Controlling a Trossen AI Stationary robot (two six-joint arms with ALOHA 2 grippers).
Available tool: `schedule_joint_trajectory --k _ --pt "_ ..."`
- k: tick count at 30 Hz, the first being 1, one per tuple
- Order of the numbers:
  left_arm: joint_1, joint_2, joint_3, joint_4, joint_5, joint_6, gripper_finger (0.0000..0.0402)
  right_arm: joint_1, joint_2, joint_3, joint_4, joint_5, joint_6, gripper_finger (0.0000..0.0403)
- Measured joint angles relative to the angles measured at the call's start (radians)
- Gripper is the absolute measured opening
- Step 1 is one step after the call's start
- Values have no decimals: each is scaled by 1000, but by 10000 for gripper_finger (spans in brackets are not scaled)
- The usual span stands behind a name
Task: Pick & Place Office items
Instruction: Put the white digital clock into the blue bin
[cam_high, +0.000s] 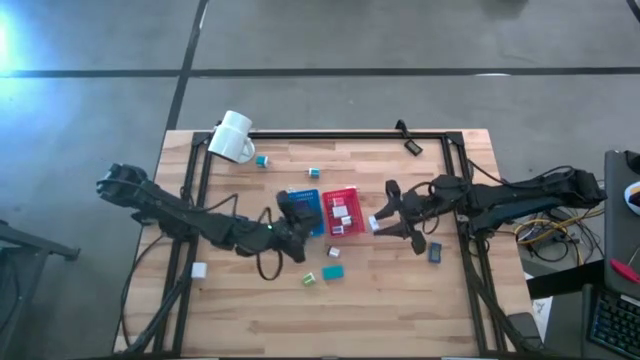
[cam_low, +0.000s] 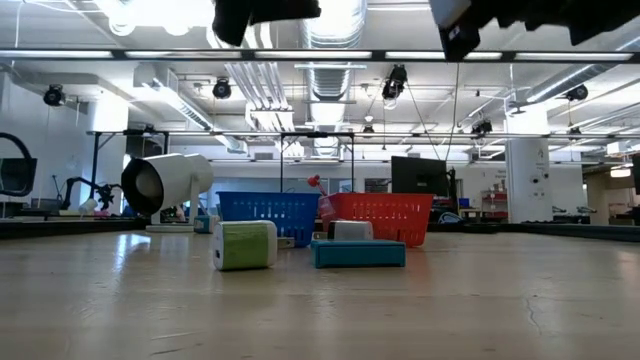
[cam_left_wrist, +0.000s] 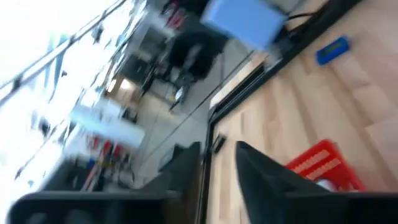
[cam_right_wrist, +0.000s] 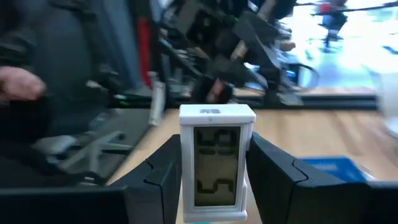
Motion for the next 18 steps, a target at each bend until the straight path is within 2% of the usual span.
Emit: schedule_joint_trajectory --k 4,11,15,18 --pt "-16 58 94 -30 78 103 190 -3 14 42 17 -58 28 139" --pt "-26 152 210 25 57 302 339 -9 61 99 48 -65 35 138" --pt "-26 189 254 98 45 395 391 -19 104 124 52 -66 38 141" --pt "-24 204 279 98 45 427 394 -27 140 145 56 -68 37 141"
